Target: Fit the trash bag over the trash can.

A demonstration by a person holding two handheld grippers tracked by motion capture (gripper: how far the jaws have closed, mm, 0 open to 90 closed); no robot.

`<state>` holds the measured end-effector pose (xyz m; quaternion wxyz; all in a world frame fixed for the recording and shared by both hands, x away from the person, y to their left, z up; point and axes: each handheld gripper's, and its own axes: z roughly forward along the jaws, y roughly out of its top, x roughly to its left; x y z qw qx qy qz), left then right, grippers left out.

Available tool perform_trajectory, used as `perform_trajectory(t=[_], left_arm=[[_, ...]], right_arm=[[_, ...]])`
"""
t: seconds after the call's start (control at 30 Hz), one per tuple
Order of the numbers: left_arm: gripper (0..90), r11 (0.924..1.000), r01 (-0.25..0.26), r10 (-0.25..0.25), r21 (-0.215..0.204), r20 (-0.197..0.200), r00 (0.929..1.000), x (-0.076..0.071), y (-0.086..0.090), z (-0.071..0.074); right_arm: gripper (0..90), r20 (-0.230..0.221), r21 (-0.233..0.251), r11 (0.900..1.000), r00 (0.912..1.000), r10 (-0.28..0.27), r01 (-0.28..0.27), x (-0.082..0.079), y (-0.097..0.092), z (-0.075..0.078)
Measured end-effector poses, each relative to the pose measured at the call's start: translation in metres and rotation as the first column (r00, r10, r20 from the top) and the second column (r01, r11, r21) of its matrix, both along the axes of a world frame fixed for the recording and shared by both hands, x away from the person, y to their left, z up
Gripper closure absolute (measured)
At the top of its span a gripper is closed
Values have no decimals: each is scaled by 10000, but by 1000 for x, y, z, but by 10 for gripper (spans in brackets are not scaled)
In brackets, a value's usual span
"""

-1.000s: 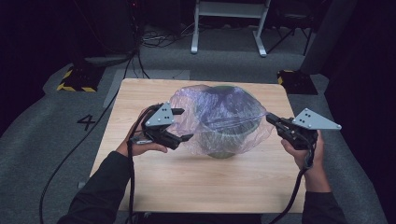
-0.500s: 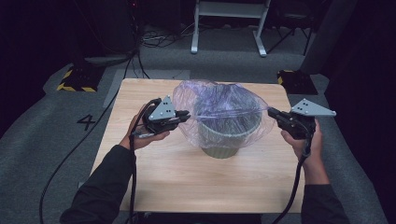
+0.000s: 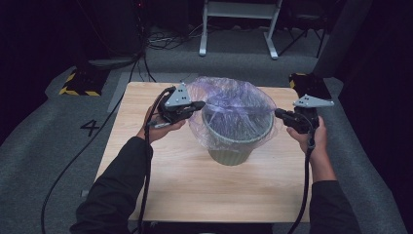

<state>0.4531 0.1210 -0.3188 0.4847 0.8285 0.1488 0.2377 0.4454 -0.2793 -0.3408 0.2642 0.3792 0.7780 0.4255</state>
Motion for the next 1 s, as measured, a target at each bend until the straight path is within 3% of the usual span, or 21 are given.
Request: perform_trajectory(t=[0.17, 0.27, 0.47, 0.67, 0.87, 0.93, 1.0], left_arm=[[896, 9972, -436, 393, -613, -693, 9968, 23, 3, -9], [896, 9937, -775, 680, -812, -1144, 9911, 35, 3, -17], [892, 9894, -1256, 1121, -724, -1678, 9794, 51, -4, -31], [879, 9831, -1585, 1376, -915, -2014, 9698, 62, -8, -40], [854, 9769, -1838, 1494, -1094, -2657, 9524, 73, -14, -55], [806, 9742, -1903, 1490, -1215, -2871, 9463, 74, -15, -59], [661, 9679, -2166, 1709, -1271, -2989, 9389, 74, -14, -59]], right_arm=[[885, -305, 163, 9997, 9994, -169, 174, 11, -4, -10], [885, -457, 207, 9997, 9988, -155, 165, 16, -4, -15], [886, -639, 126, 9999, 9979, -73, 81, 23, 2, -25], [886, -840, -35, 10000, 9965, -61, 58, 29, 7, -34], [886, -1080, 188, 9998, 9941, 30, -10, 34, 9, -43], [886, -1146, 257, 9997, 9934, 76, -47, 34, 8, -45], [886, -1148, 309, 9995, 9933, 88, -53, 33, 7, -46]])
